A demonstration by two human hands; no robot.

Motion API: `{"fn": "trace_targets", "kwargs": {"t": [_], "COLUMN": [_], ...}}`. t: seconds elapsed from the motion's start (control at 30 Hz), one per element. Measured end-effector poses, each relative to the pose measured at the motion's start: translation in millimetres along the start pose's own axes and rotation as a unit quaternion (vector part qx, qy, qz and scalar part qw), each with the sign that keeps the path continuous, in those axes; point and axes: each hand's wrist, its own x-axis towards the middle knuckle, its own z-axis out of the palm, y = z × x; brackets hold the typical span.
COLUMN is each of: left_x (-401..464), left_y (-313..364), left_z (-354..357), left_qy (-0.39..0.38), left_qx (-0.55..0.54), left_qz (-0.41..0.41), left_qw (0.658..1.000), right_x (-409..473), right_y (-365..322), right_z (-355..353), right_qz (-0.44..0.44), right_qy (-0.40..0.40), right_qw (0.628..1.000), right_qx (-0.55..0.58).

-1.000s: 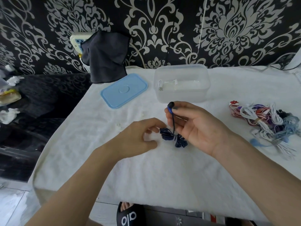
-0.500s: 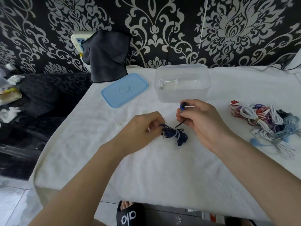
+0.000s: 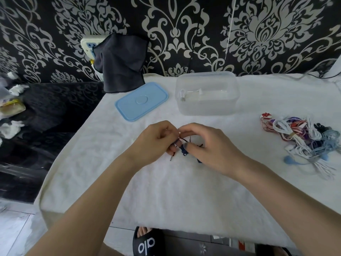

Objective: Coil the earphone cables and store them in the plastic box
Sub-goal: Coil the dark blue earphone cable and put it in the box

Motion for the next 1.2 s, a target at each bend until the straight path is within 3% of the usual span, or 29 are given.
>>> {"fn": "trace_targets", "kwargs": {"t": [0.2, 0.3, 0.5, 0.77, 0.87, 1.03, 1.2], "left_x": [0, 0, 2, -1, 5, 5, 8], "left_y": [1, 5, 5, 4, -14, -31, -29], "left_z": [-7, -7, -10, -18, -24, -25, -20], "left_qy": [-0.038, -0.041, 0.051, 0.097, 0.146, 0.062, 0.071], "left_qx": [-0.220, -0.232, -0.111, -0.021, 0.111, 0.253, 0.301], "left_qz": [-0.078, -0.057, -0.023, 0.011, 0.037, 0.052, 0.071], "left_qw": [0.972, 0.970, 0.992, 0.995, 0.982, 0.964, 0.948], "right_x": [0, 1, 6, 13, 14, 12, 10], "right_y": [3, 2, -5, 1, 0, -1, -4], "right_z": [5, 11, 14, 13, 10, 7, 7], "right_qz": [-0.038, -0.052, -0.017, 0.027, 0.041, 0.044, 0.054], "right_qy": [0.021, 0.044, 0.052, 0.075, 0.078, 0.070, 0.065], "right_qw": [0.999, 0.998, 0.994, 0.989, 0.985, 0.990, 0.991], "right_qx": [-0.012, 0.003, 0.094, 0.122, 0.149, 0.117, 0.101]}}
